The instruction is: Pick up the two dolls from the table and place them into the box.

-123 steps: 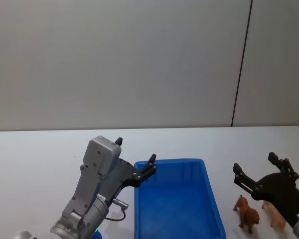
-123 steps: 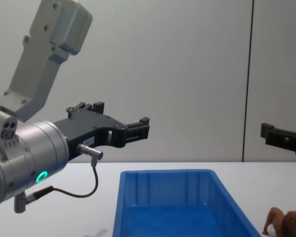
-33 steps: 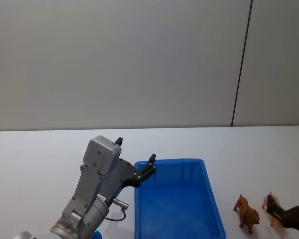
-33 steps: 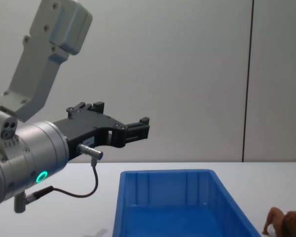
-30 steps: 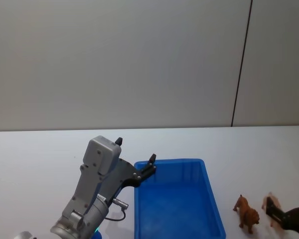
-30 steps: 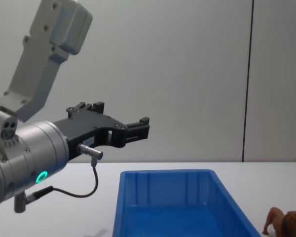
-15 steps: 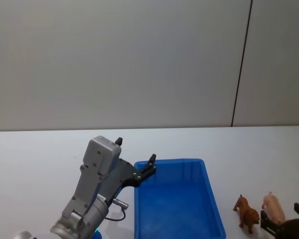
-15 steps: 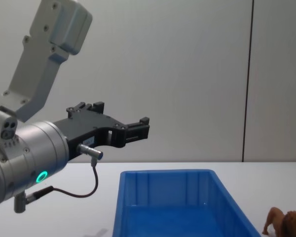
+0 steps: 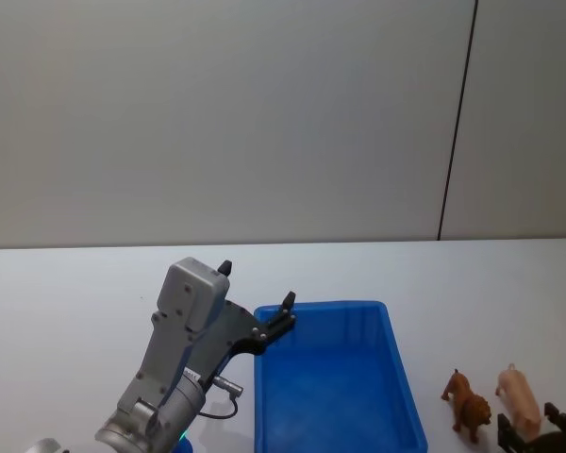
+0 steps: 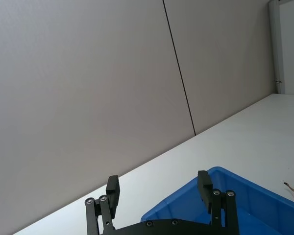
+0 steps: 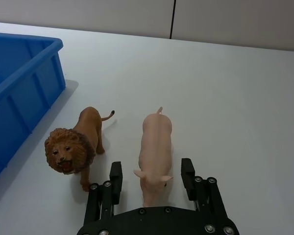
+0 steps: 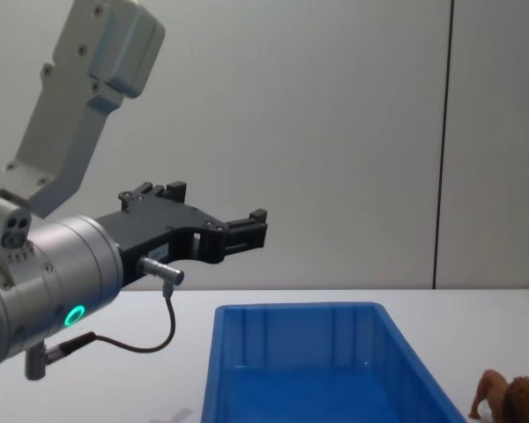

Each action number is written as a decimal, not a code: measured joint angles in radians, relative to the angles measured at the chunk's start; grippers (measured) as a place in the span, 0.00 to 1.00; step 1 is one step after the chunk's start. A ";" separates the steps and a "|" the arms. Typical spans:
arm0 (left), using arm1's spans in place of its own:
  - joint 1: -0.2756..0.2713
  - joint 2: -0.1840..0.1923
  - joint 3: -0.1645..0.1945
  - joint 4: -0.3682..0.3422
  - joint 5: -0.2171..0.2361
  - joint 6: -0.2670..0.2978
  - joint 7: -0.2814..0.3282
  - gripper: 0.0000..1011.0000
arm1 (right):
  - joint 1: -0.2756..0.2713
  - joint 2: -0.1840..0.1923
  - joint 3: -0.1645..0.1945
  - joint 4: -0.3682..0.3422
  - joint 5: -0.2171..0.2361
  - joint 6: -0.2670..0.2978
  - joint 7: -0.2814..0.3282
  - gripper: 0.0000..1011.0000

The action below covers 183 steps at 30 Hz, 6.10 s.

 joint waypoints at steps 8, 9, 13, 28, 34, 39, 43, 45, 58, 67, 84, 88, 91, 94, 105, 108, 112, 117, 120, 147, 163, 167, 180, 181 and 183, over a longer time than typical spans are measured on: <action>0.000 0.000 0.000 0.000 0.000 0.000 0.000 0.99 | -0.003 -0.003 0.000 0.008 -0.012 -0.017 0.003 0.54; 0.000 0.000 0.000 0.000 0.000 0.000 0.000 0.99 | -0.003 -0.003 -0.001 0.008 -0.016 -0.022 0.003 0.48; 0.000 0.000 0.000 0.000 0.000 0.000 0.000 0.99 | -0.006 -0.003 -0.001 0.006 -0.029 -0.038 0.003 0.36; 0.000 0.000 0.000 0.000 0.000 0.000 0.000 0.99 | -0.013 0.000 0.000 -0.046 -0.077 -0.131 0.022 0.32; 0.000 0.000 0.000 0.000 0.000 0.000 0.000 0.99 | -0.008 -0.001 0.000 -0.069 -0.079 -0.168 0.064 0.32; 0.000 0.000 0.000 0.000 0.000 0.000 0.000 0.99 | 0.003 -0.005 -0.005 -0.083 -0.074 -0.188 0.117 0.32; 0.000 0.000 0.000 0.000 0.000 0.000 0.000 0.99 | 0.014 -0.012 -0.012 -0.089 -0.068 -0.197 0.164 0.32; 0.000 0.000 0.000 0.000 0.000 0.000 0.000 0.99 | 0.019 -0.015 -0.015 -0.090 -0.065 -0.199 0.184 0.32; 0.000 0.000 0.000 0.000 0.000 0.000 0.000 0.99 | 0.069 -0.057 -0.053 -0.079 -0.048 -0.188 0.347 0.32; 0.000 0.000 0.000 0.000 0.000 0.000 0.000 0.99 | 0.117 -0.101 -0.090 -0.042 -0.044 -0.150 0.449 0.54; 0.000 0.000 0.000 0.000 0.000 0.000 0.000 0.99 | 0.122 -0.119 -0.108 -0.045 -0.074 -0.107 0.368 0.99; 0.000 0.000 0.000 0.000 0.000 0.000 0.000 0.99 | 0.109 -0.112 -0.106 -0.063 -0.086 -0.107 0.317 0.99; 0.000 0.000 0.000 0.000 0.000 0.000 0.000 0.99 | 0.100 -0.108 -0.103 -0.074 -0.093 -0.108 0.291 0.99; 0.000 0.000 0.000 0.000 0.000 0.000 0.000 0.99 | 0.088 -0.100 -0.099 -0.090 -0.102 -0.109 0.253 0.99; 0.000 0.000 0.000 0.000 0.000 0.000 0.000 0.99 | 0.032 -0.063 -0.076 -0.147 -0.124 -0.100 0.124 0.99; 0.000 0.000 0.000 0.000 0.000 0.000 0.000 0.99 | 0.024 -0.057 -0.071 -0.152 -0.126 -0.096 0.106 0.99; 0.000 0.000 0.000 0.000 0.000 0.000 0.000 0.99 | 0.008 -0.045 -0.063 -0.156 -0.127 -0.089 0.081 0.99; 0.000 0.000 0.000 0.000 0.000 0.000 0.000 0.99 | -0.005 -0.034 -0.055 -0.155 -0.127 -0.082 0.062 0.99; 0.000 0.000 0.000 0.000 0.000 0.000 0.000 0.99 | -0.013 -0.029 -0.050 -0.150 -0.124 -0.078 0.053 0.99; 0.000 0.000 0.000 0.000 0.000 0.000 0.000 0.99 | -0.004 -0.026 -0.031 -0.044 -0.081 -0.080 0.096 0.58; 0.000 0.000 0.000 0.000 0.000 0.000 0.000 0.99 | 0.003 -0.030 -0.030 -0.064 -0.084 -0.135 0.128 0.36; 0.000 0.000 0.000 0.000 0.000 0.000 0.000 0.99 | 0.004 -0.032 -0.030 -0.089 -0.086 -0.155 0.136 0.36; 0.000 0.000 0.000 0.000 0.000 0.000 0.000 0.99 | 0.036 -0.053 -0.044 -0.150 -0.076 -0.213 0.225 0.36; 0.000 0.000 0.000 0.000 0.000 0.000 0.000 0.99 | 0.042 -0.058 -0.047 -0.150 -0.072 -0.216 0.241 0.36; 0.000 0.000 0.000 0.000 0.000 0.000 0.000 0.99 | 0.052 -0.066 -0.052 -0.149 -0.064 -0.220 0.266 0.36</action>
